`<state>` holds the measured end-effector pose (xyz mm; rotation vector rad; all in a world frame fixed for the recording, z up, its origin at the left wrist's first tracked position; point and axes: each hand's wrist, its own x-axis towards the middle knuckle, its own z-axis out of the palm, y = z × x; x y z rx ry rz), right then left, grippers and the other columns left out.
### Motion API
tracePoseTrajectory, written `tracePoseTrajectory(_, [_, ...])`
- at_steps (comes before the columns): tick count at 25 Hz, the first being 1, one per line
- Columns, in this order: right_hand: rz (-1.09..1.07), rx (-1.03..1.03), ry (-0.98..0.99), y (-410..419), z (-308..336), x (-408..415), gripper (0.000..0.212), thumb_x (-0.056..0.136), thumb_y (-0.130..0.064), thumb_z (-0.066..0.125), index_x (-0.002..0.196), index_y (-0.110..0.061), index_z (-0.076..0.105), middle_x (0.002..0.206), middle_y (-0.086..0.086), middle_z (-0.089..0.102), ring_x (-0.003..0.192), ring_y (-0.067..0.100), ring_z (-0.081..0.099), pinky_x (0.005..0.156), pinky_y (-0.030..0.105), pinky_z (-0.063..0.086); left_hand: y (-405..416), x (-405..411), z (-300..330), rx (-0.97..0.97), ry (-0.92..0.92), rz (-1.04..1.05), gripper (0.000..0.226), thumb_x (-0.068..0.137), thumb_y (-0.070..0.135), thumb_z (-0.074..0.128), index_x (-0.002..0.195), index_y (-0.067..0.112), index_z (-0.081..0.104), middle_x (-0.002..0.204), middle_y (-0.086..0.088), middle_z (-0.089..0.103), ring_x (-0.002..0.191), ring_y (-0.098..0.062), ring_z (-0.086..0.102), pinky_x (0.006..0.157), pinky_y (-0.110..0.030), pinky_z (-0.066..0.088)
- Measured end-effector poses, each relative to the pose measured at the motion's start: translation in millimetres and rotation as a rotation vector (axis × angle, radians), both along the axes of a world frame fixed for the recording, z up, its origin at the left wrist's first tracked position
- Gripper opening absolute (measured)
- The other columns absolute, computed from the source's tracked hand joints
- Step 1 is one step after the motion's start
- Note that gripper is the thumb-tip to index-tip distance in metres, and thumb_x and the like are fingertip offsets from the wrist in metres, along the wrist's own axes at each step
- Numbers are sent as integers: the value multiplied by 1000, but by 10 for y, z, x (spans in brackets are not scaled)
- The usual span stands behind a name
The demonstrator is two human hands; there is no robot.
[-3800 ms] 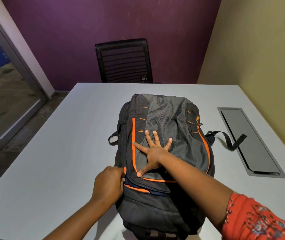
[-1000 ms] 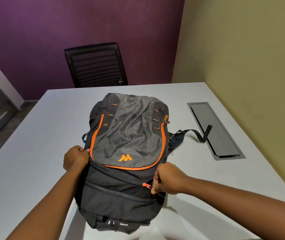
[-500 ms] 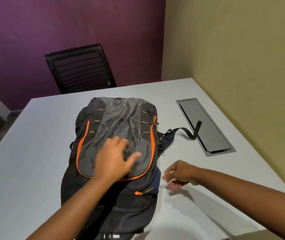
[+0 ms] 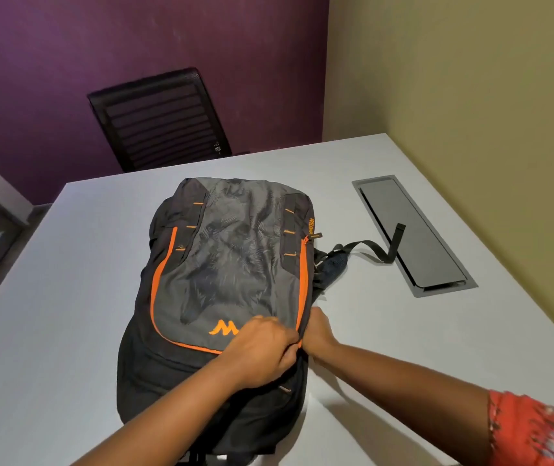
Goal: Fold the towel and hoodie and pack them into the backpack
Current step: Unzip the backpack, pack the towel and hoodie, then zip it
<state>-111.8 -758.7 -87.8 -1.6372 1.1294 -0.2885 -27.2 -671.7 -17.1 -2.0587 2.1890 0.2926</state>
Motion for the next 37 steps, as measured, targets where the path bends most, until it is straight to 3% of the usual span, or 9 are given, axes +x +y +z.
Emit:
tracePoseTrajectory(4, [-223,246,-315,-21,-83,278,41,100,-7,31,64,-10,50,45,1,57,50,20,53,52,24,43,81,172,-152,-47,-28,-173,40,83,35,19,72,16,53,77,-7,64,76,-22,55,68,-28,25])
tracePoseTrajectory(9, [288,-206,45,-217,-340,191,21,90,-5,54,72,-2,64,74,11,65,72,24,57,68,35,50,167,389,-438,-28,-203,-283,35,76,39,32,53,30,57,46,13,55,47,-3,50,48,-17,31])
tracePoseTrajectory(14, [854,-811,232,-444,-125,-82,19,71,-17,53,82,-9,67,91,14,69,90,33,61,73,36,45,280,578,-443,-445,-133,-275,31,90,43,41,107,22,56,113,2,56,102,-17,50,87,-34,34])
tracePoseTrajectory(16, [985,-858,267,-523,-29,-184,27,78,-34,61,99,-19,69,116,4,64,113,26,49,86,39,37,242,680,-460,-422,-182,-187,50,93,51,32,138,30,38,150,0,30,135,-22,28,103,-56,20])
tracePoseTrajectory(19, [1086,-871,253,-575,66,-264,39,83,-57,53,87,-24,73,101,-8,70,109,20,52,85,36,42,163,753,-562,-323,-207,-145,54,93,62,17,144,43,18,158,5,4,145,-20,-6,101,-70,4])
tracePoseTrajectory(26, [864,-804,207,-665,227,-415,27,86,-42,59,92,-18,71,100,-5,69,98,16,59,71,30,46,-47,596,-574,-263,-321,-29,57,81,60,28,136,45,35,147,2,39,138,-24,22,91,-78,22])
tracePoseTrajectory(29, [668,-834,118,-525,218,-551,43,78,-60,55,82,-19,70,88,-6,68,67,8,60,55,17,37,-106,597,-608,-302,-319,-33,56,83,58,28,136,43,36,146,0,41,138,-26,22,87,-78,22])
tracePoseTrajectory(33, [734,-640,230,-9,163,-507,57,62,-73,57,74,-19,69,79,-4,71,72,12,63,55,20,31,-88,643,-713,-367,-292,-72,54,87,55,27,139,41,30,155,3,19,145,-21,-12,93,-78,14])
tracePoseTrajectory(37, [709,-569,385,385,6,-321,37,79,-53,63,92,-19,72,94,0,73,93,20,63,63,23,35,-2,640,-790,-413,-264,-88,51,94,47,24,144,37,23,156,6,-11,144,-18,-14,101,-72,4])
